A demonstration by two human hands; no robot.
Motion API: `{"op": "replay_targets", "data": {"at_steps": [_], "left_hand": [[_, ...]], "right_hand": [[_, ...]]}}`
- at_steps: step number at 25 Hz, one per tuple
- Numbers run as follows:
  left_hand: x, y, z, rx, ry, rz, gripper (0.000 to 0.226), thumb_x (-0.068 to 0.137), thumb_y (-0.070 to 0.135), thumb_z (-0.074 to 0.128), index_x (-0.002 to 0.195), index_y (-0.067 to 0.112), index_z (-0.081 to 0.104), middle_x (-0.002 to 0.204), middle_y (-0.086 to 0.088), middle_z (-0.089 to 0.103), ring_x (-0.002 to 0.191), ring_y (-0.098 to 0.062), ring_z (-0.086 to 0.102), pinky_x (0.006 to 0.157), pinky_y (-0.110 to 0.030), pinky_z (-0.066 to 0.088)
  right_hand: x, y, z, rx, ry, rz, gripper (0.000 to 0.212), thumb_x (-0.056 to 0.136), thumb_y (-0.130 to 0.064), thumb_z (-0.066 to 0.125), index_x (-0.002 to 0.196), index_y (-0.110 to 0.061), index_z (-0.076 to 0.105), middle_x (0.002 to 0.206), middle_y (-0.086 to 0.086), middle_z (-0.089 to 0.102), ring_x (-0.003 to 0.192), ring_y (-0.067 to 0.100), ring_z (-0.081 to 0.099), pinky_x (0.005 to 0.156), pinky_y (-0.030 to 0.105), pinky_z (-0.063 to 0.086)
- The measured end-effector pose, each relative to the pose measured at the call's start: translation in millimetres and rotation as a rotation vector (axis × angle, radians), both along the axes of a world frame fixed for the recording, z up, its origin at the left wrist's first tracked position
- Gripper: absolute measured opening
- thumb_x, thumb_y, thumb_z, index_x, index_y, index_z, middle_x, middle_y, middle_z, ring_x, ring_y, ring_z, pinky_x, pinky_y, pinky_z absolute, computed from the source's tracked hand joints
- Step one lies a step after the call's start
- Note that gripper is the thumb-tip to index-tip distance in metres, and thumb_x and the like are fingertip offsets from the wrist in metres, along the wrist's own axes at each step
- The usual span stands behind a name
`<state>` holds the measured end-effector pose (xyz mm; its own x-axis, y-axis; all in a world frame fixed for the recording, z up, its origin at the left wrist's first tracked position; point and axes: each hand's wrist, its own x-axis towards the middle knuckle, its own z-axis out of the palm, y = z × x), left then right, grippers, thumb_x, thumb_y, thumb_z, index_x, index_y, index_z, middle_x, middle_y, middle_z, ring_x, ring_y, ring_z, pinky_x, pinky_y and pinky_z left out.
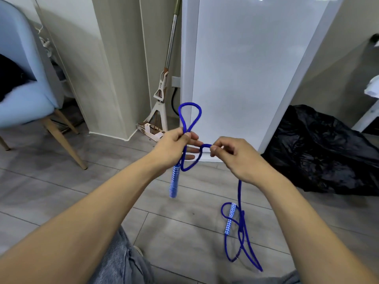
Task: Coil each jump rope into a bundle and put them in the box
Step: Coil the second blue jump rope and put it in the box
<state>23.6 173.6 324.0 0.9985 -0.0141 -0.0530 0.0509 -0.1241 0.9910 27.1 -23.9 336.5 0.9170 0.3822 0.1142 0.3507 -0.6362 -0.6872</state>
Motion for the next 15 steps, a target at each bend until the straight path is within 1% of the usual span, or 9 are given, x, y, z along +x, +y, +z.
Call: {"op": "replay_targets", "data": {"at_steps": [2,4,6,7,8,10,12,13,15], "left_hand": [[-0.9,-3.1,-3.5,0.094,-0.035,-0.043,0.024,0.106,0.021,0.039,0.107,0.015,0.063,0.103,-0.002,0.075,0.098,-0.017,0.072,0.091,-0.043,0.057],[-1.7,-4.4,-5.1,0.172,-0.074,-0.091,0.024,0.106,0.022,0.040,0.108,0.017,0.064,0.104,0.002,0.075,0.103,-0.012,0.070,0.094,-0.041,0.056],[-4.5,-6.6,-3.6,0.193,-0.089,-0.164,0.025,0.106,0.022,0.040,0.111,0.015,0.064,0.104,0.002,0.074,0.104,-0.009,0.069,0.096,-0.040,0.055],[-5.8,-8.3,-2.6,0.189,-0.089,-0.194,0.025,0.106,0.022,0.040,0.111,0.014,0.064,0.104,0.000,0.074,0.103,-0.011,0.069,0.097,-0.040,0.054],[-7.0,-9.9,-1.8,0.180,-0.085,-0.215,0.025,0.106,0.022,0.040,0.110,0.012,0.063,0.102,-0.002,0.074,0.101,-0.013,0.070,0.096,-0.040,0.055],[-8.1,-11.9,-1.4,0.172,-0.072,-0.245,0.025,0.107,0.022,0.039,0.107,0.010,0.061,0.092,-0.004,0.070,0.094,-0.020,0.071,0.094,-0.042,0.056],[-8.7,-11.9,-0.7,0.197,-0.069,-0.276,0.026,0.107,0.023,0.038,0.108,0.007,0.059,0.082,-0.002,0.061,0.080,-0.022,0.069,0.091,-0.047,0.057],[-8.9,-11.6,-1.3,0.223,-0.074,-0.289,0.028,0.107,0.025,0.037,0.109,0.006,0.058,0.078,-0.001,0.055,0.073,-0.021,0.066,0.088,-0.049,0.057],[-8.4,-11.1,-2.2,0.297,-0.093,-0.287,0.029,0.106,0.029,0.036,0.106,0.010,0.058,0.074,-0.001,0.049,0.064,-0.017,0.060,0.080,-0.049,0.060]], "right_hand": [[-0.6,4.3,0.3,0.034,0.015,-0.017,0.023,0.100,-0.036,0.055,0.083,-0.027,0.068,0.061,-0.005,0.054,0.052,0.008,0.039,0.056,0.028,0.037],[-1.8,3.0,1.4,0.065,0.058,-0.004,0.024,0.100,-0.036,0.055,0.083,-0.026,0.068,0.056,-0.008,0.049,0.048,0.006,0.036,0.055,0.026,0.034],[-3.8,1.4,2.9,0.102,0.096,0.003,0.025,0.102,-0.033,0.054,0.085,-0.022,0.069,0.050,-0.013,0.048,0.043,0.004,0.039,0.052,0.019,0.032],[-4.3,1.7,3.8,0.118,0.103,-0.001,0.025,0.102,-0.030,0.053,0.086,-0.019,0.069,0.048,-0.017,0.050,0.043,0.002,0.043,0.051,0.014,0.030],[-4.6,2.5,4.8,0.125,0.098,-0.012,0.025,0.103,-0.028,0.052,0.087,-0.017,0.069,0.047,-0.020,0.051,0.043,0.000,0.045,0.049,0.011,0.030],[-4.9,4.3,5.5,0.137,0.068,-0.046,0.025,0.103,-0.027,0.052,0.086,-0.018,0.068,0.051,-0.023,0.054,0.046,-0.004,0.049,0.049,0.011,0.032],[-5.3,5.1,5.2,0.174,0.058,-0.061,0.024,0.102,-0.027,0.053,0.085,-0.021,0.068,0.062,-0.021,0.062,0.049,-0.006,0.051,0.051,0.010,0.034],[-5.3,5.4,4.4,0.189,0.061,-0.064,0.024,0.102,-0.026,0.053,0.084,-0.021,0.069,0.063,-0.020,0.063,0.048,-0.006,0.051,0.051,0.010,0.034],[-5.1,6.9,3.8,0.198,0.072,-0.072,0.025,0.102,-0.026,0.054,0.083,-0.019,0.068,0.053,-0.023,0.057,0.046,-0.005,0.050,0.049,0.010,0.033]]}}
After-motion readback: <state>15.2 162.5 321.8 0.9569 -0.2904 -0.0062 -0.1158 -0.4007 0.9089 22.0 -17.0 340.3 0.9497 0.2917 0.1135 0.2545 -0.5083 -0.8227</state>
